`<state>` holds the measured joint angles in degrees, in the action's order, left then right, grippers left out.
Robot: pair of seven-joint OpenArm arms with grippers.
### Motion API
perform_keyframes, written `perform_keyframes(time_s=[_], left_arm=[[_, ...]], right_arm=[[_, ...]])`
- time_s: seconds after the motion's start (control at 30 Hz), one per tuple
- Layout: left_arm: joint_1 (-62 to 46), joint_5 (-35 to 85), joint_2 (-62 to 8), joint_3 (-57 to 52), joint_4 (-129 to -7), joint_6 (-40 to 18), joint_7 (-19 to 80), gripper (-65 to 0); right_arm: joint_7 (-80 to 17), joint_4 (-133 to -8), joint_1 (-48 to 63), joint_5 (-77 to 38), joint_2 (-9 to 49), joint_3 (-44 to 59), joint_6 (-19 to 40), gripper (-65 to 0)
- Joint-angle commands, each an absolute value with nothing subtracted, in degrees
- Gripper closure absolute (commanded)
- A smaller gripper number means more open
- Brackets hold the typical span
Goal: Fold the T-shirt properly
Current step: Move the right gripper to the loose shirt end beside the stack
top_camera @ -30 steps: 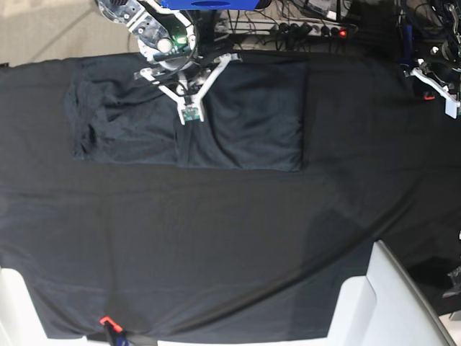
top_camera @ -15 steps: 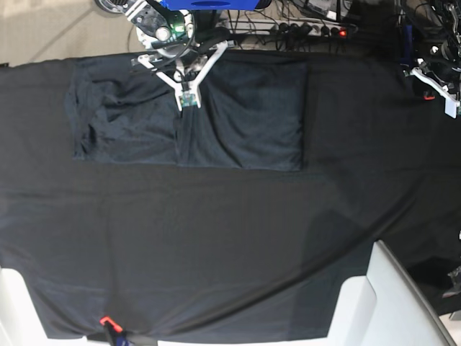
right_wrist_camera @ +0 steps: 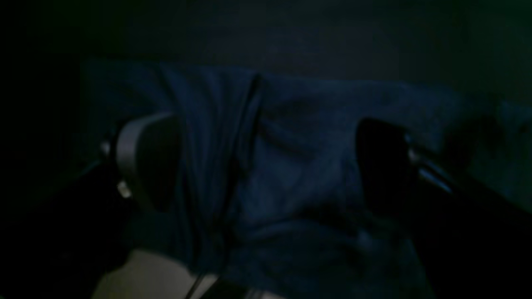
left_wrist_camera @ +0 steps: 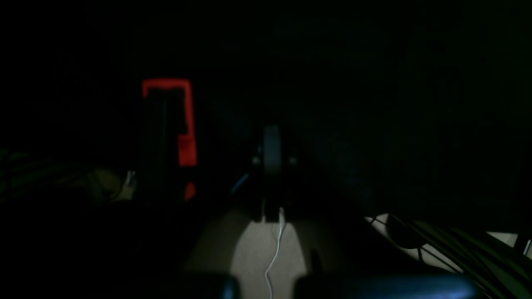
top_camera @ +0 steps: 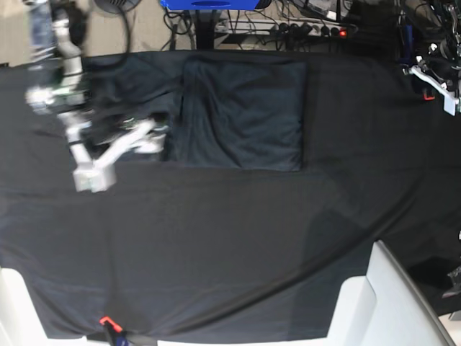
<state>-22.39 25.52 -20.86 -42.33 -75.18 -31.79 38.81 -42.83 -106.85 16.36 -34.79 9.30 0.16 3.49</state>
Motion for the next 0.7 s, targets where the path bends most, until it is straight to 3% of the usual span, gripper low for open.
perform_keyframes(time_s=[0.0,0.17,0.37,0.67], left_arm=[[-21.8,26.3,-22.0,-42.8,-75.5,-32.0,37.7,0.0],[-21.4,26.3,-22.0,-42.7,-75.0,-32.0,37.7,0.0],[-21.4,26.3,-21.9,-42.7,-75.0,-32.0,37.7,0.0],[-21.4,26.3,-21.9,-42.7,-75.0,-32.0,37.7,0.0]], right_arm=[[-41.7,-106.1,16.0,-37.4,10.0,4.7,5.8,-62.9],[-47.1,-91.8,13.6,-47.4,11.3,22.2,16.9,-59.1],[-54.2,-81.4,11.3,-47.3,11.6,30.5,32.9,-59.3],[-53.1,-72.0,10.8,-47.2,13.3,30.3,33.7,-59.6]])
